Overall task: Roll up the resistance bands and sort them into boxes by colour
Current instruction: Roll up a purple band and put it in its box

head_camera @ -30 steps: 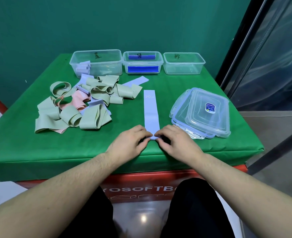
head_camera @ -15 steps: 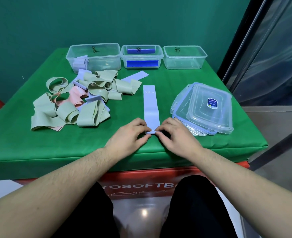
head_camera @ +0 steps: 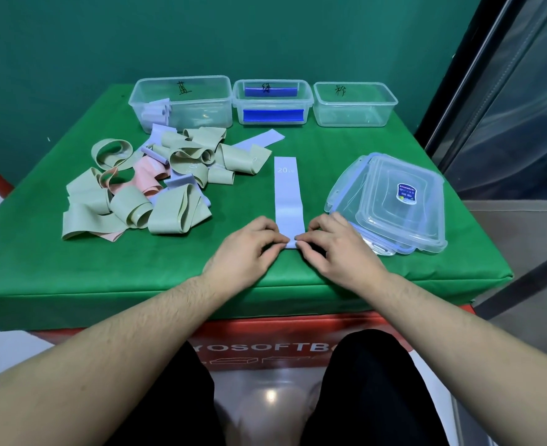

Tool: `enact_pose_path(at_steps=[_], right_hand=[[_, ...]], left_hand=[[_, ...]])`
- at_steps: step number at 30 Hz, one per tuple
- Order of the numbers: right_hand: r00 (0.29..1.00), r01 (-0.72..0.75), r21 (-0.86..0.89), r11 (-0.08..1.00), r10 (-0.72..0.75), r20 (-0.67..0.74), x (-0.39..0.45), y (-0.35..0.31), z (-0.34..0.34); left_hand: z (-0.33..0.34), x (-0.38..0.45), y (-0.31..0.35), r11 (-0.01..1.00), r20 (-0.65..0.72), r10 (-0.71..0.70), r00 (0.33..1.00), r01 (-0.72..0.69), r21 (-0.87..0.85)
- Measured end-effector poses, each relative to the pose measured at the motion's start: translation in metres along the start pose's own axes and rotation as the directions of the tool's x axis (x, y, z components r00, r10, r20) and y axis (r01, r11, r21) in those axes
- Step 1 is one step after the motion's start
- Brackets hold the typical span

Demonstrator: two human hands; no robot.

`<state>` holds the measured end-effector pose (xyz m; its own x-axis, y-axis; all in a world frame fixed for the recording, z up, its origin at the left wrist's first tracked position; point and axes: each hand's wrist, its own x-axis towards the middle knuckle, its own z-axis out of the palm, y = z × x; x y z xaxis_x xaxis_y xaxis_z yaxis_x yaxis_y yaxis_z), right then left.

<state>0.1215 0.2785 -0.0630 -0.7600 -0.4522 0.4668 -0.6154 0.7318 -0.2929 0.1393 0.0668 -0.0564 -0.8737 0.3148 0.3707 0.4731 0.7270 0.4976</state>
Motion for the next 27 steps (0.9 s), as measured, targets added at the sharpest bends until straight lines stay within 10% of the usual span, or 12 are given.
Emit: enact_pose_path(at_steps=[27], right_hand=[[0.999, 0.005, 0.092, 0.996, -0.002, -0.032, -0.0058, 0.008, 0.0083]], left_hand=[[0.0026, -0.0023, 0.0014, 0.999, -0.015, -0.034, 0.999, 0.034, 0.027]])
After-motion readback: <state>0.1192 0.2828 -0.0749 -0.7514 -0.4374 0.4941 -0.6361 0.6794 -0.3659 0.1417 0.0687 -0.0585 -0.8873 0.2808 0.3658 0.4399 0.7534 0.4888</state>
